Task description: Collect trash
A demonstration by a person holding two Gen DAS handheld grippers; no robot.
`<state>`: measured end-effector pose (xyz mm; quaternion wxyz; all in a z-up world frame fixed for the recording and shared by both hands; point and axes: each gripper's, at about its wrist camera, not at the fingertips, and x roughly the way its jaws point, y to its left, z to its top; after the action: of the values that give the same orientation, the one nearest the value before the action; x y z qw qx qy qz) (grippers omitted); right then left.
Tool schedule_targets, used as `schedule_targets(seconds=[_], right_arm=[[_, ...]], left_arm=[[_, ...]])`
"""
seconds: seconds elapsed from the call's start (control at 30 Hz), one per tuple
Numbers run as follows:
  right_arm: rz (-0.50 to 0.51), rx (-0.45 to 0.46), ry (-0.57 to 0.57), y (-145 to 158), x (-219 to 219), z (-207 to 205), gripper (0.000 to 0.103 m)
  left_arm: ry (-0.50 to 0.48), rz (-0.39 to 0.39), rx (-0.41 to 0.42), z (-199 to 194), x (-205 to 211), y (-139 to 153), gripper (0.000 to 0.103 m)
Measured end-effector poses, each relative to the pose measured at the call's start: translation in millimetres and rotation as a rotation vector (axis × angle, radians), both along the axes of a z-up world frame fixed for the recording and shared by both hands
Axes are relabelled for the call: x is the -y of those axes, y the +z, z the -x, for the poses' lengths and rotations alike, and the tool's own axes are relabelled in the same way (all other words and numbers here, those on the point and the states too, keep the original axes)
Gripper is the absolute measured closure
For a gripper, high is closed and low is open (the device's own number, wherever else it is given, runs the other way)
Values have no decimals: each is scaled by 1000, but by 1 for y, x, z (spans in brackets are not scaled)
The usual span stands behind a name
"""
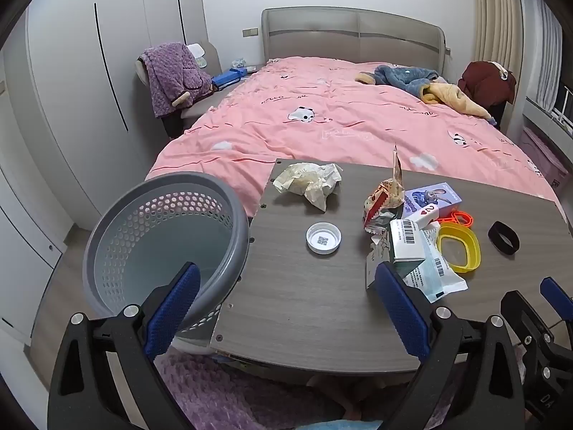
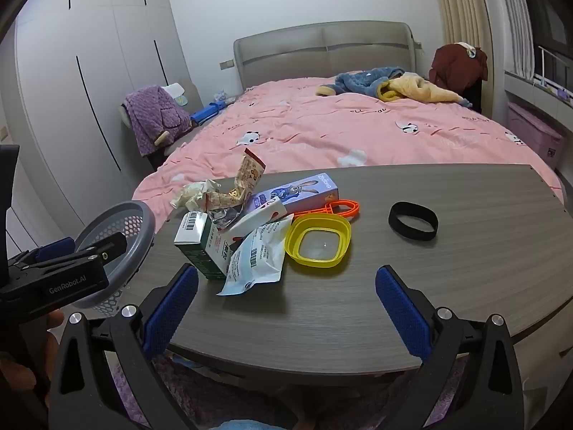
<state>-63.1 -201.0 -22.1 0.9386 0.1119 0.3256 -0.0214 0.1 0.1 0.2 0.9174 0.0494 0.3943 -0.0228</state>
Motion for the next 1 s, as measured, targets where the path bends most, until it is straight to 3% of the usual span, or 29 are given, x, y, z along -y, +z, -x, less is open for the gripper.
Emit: schedule_targets(seconds=[1.0], right_arm=[[17,58,16,14,-9,15,5]], left_arm=[[19,16,80,24,-14,17,9]])
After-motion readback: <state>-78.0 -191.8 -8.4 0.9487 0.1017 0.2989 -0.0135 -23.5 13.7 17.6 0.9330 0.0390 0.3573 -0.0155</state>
